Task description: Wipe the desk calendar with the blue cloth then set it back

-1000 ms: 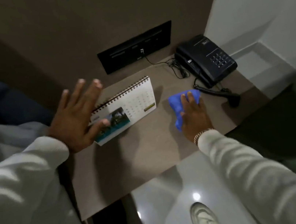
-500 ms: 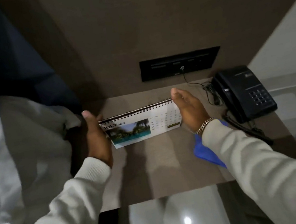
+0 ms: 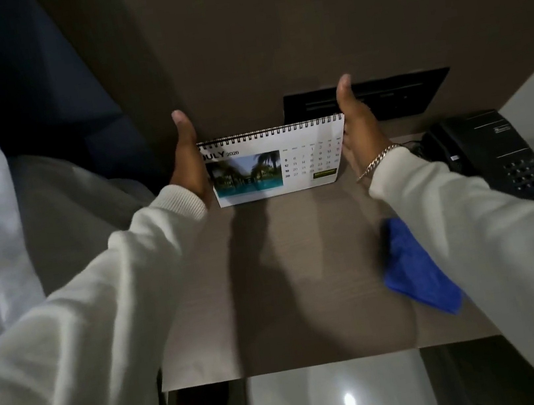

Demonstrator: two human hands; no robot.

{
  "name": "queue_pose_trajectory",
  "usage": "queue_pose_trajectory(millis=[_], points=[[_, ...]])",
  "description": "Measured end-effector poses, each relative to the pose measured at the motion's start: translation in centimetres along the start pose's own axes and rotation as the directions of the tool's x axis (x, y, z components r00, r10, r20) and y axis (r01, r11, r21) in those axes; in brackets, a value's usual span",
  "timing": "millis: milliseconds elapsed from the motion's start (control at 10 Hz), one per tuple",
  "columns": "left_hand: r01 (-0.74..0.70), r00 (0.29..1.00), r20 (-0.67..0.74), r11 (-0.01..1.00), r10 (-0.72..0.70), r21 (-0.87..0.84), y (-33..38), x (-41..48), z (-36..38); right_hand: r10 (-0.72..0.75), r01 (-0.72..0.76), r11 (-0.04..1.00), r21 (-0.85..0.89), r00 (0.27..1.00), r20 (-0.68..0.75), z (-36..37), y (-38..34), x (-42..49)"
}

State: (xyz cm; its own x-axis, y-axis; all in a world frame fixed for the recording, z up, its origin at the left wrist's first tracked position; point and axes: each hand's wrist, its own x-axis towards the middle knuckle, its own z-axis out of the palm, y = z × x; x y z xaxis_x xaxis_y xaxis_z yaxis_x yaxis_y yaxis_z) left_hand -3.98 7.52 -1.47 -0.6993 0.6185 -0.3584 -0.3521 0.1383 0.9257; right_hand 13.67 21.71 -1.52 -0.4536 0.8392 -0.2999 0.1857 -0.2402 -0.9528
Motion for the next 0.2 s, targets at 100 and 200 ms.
queue_pose_trajectory(millis=[100, 200], points=[[0.033, 0.998, 0.061, 0.999, -0.031, -0.04, 0.1, 0.8, -0.1, 0.015, -0.015, 1.0, 0.01, 1.0, -0.021, 0.6, 0.5, 0.0], [-0.009, 0.999, 0.042, 1.0, 0.01, -0.006, 0.4, 0.2, -0.6, -0.009, 0.013, 0.999, 0.046, 0.997, -0.079, 0.3, 0.2, -1.0]])
